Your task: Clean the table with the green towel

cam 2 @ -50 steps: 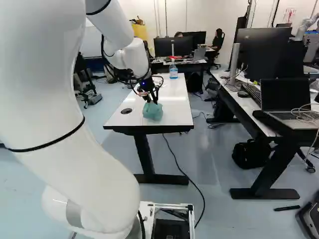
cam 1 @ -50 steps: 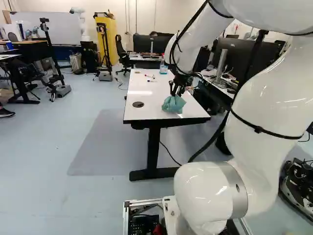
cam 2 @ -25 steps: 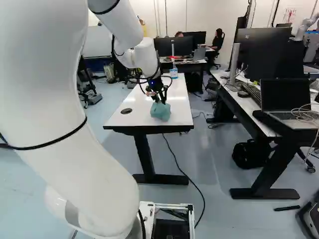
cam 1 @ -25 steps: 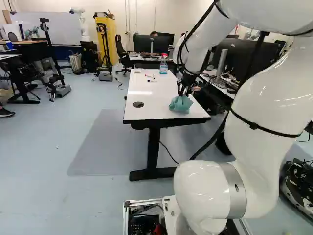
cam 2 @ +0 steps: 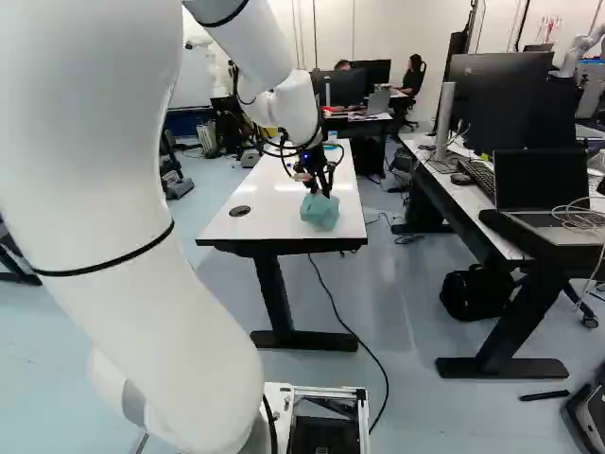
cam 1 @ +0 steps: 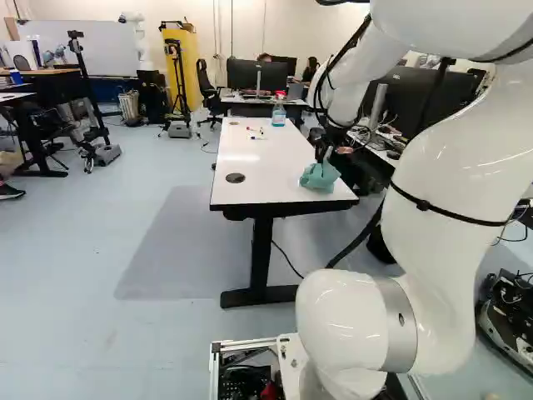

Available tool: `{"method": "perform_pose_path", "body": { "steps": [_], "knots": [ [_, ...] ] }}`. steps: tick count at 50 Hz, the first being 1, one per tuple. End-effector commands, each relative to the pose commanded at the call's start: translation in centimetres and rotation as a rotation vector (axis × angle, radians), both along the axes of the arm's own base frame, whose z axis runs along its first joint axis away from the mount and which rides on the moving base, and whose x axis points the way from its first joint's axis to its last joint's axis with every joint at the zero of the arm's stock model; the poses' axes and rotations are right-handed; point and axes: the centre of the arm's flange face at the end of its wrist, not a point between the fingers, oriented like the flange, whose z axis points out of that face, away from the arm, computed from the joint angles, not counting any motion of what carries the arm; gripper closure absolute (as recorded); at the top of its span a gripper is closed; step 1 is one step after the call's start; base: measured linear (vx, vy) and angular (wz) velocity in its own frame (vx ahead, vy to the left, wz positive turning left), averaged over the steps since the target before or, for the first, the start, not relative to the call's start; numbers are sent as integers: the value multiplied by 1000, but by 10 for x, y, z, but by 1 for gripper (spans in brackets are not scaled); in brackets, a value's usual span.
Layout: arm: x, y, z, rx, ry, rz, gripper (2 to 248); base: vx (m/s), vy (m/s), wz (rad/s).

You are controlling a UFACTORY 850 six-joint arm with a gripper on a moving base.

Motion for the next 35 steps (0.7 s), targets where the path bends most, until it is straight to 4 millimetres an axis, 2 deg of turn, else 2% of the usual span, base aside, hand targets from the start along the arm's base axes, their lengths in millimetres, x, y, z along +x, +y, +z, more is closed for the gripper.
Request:
{"method": "perform_pose_path", "body": {
  "steps": [12, 24, 35],
  "knots": [
    [14, -20, 0, -1, -5, -29, 204, 0, 0, 0],
    [15, -38, 0, -2, -7, -61, 204, 0, 0, 0],
    [15, -39, 0, -2, -7, -63, 204, 0, 0, 0]
  ]
}}
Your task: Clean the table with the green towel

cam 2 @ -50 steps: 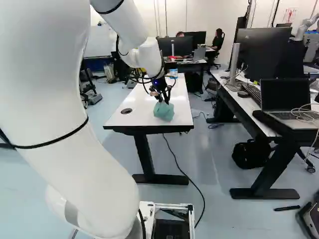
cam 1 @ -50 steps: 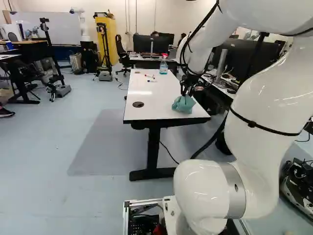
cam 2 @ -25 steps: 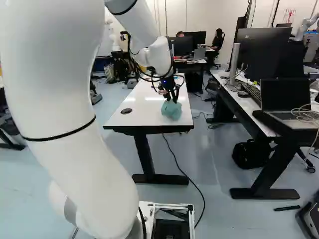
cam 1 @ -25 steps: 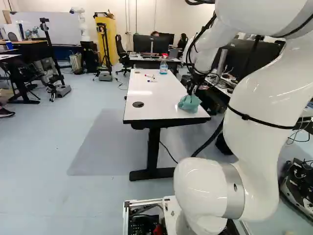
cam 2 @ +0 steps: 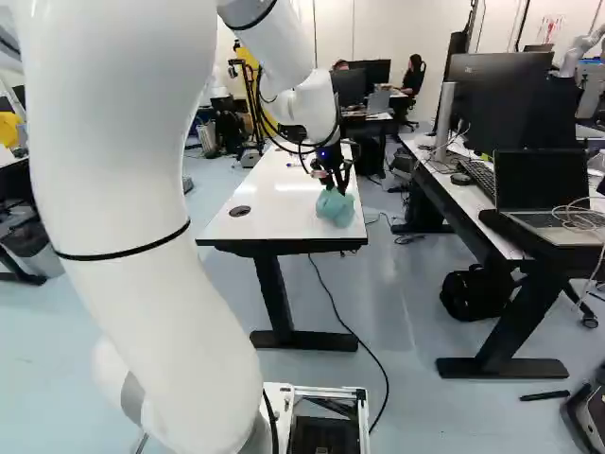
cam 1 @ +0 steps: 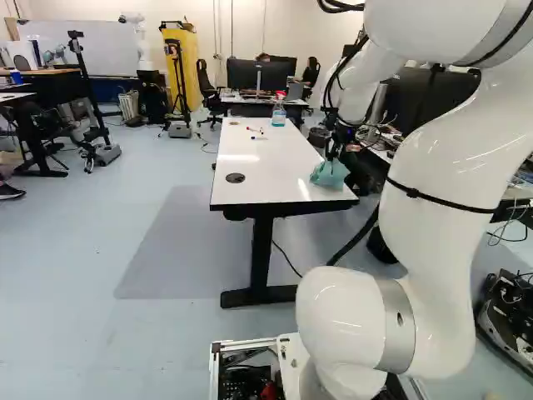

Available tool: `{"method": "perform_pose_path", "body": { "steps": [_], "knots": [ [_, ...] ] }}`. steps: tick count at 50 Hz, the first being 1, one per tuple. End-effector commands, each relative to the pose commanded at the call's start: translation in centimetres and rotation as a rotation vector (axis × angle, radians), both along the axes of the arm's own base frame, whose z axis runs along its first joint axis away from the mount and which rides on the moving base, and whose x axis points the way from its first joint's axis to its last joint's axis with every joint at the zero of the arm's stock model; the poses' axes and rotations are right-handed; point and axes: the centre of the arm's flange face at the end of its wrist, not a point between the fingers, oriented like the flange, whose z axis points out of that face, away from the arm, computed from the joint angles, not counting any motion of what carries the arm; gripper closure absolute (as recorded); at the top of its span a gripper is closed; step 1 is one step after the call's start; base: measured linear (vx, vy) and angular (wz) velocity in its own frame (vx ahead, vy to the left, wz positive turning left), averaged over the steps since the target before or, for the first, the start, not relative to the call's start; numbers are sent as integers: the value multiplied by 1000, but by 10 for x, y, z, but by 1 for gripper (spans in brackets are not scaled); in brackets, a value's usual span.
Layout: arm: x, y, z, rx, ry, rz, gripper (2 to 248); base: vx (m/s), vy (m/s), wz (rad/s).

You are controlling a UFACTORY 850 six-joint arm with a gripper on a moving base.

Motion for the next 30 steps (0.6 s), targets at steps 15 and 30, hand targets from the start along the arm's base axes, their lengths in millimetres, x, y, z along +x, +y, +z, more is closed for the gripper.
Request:
{"method": "perform_pose_path", "body": {
  "steps": [15, 30],
  "knots": [
    [0, 0, 0, 0, 0, 0, 140, 0, 0, 0],
    [0, 0, 0, 0, 0, 0, 30, 0, 0, 0]
  ]
}}
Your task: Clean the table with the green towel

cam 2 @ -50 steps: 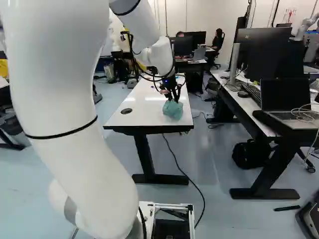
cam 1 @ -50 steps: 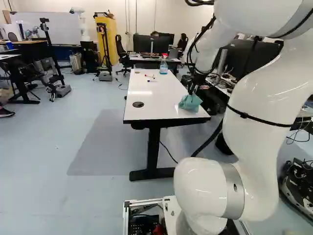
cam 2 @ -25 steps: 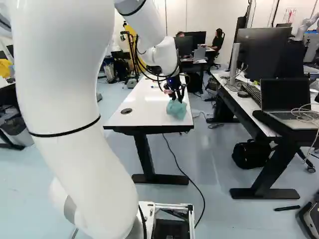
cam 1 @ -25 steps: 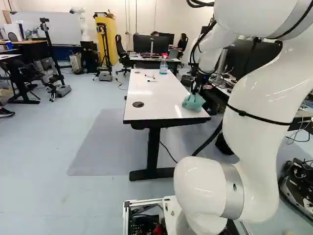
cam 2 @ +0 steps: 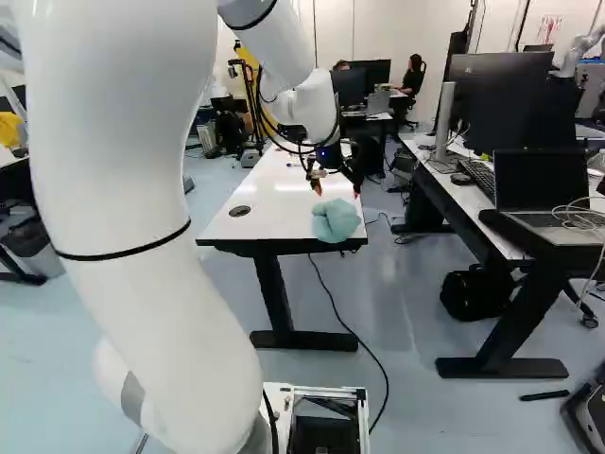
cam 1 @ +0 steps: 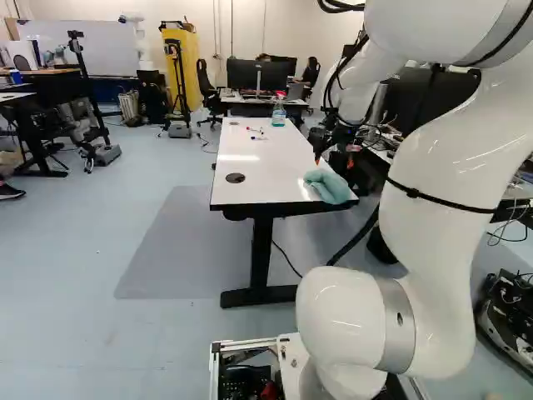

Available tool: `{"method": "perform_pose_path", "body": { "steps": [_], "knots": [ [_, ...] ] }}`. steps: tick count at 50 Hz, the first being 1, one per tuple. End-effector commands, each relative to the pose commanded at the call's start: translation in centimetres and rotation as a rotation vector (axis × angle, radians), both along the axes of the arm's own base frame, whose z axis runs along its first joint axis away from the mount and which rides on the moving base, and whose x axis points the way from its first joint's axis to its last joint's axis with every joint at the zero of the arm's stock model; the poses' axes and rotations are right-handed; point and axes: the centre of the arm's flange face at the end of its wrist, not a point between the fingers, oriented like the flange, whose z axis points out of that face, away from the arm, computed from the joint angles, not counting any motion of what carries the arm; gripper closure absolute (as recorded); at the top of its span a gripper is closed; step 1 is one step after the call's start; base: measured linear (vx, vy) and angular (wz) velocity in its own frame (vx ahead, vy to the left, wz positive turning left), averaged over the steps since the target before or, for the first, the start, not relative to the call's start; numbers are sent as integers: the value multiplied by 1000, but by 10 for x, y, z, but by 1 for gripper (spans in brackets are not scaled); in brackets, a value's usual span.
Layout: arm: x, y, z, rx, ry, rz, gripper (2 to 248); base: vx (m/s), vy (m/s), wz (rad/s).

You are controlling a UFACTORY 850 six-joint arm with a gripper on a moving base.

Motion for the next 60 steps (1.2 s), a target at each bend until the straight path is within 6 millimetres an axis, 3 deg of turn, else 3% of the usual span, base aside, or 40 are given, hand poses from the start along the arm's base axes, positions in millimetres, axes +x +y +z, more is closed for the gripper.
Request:
{"method": "perform_pose_path", "body": {
  "steps": [4, 5, 34, 60],
  "knots": [
    [0, 0, 0, 0, 0, 0, 30, 0, 0, 0],
    [0, 0, 0, 0, 0, 0, 3, 0, 0, 0],
    [-2, 3, -2, -2, -10, 4, 3, 0, 0, 0],
    [-10, 18, -13, -14, -63, 26, 3, 0, 0, 0]
  ]
}}
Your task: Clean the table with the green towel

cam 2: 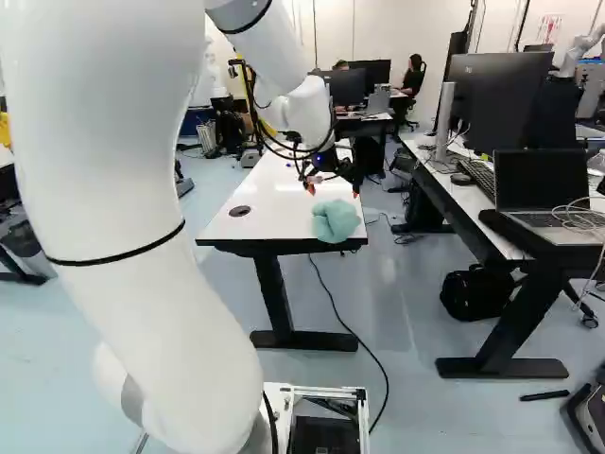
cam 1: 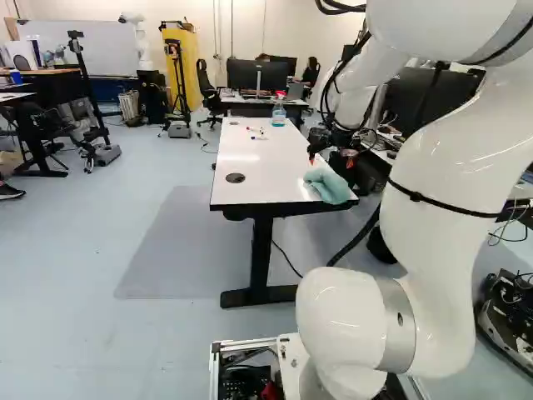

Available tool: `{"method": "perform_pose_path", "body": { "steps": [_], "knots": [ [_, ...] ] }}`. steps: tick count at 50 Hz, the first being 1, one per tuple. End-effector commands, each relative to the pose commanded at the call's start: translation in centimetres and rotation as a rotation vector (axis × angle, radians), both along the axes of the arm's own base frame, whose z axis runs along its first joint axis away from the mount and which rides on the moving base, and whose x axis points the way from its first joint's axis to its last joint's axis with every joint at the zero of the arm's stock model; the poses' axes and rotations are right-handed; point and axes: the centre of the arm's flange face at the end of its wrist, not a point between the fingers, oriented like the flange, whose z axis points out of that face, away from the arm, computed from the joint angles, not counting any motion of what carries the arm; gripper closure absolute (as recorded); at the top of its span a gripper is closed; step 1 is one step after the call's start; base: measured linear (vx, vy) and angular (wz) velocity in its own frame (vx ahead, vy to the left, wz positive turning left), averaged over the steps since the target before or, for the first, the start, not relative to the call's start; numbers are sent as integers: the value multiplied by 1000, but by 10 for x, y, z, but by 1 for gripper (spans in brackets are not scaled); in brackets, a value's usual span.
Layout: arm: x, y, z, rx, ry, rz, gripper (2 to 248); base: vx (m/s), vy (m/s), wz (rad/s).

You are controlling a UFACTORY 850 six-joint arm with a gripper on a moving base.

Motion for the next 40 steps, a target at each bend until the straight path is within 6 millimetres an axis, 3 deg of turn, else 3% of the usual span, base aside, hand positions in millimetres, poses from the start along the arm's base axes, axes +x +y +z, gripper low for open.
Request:
{"method": "perform_pose_path", "body": {
  "steps": [40],
  "knots": [
    [-34, 45, -35, -31, -171, 68, 3, 0, 0, 0]
  ]
}}
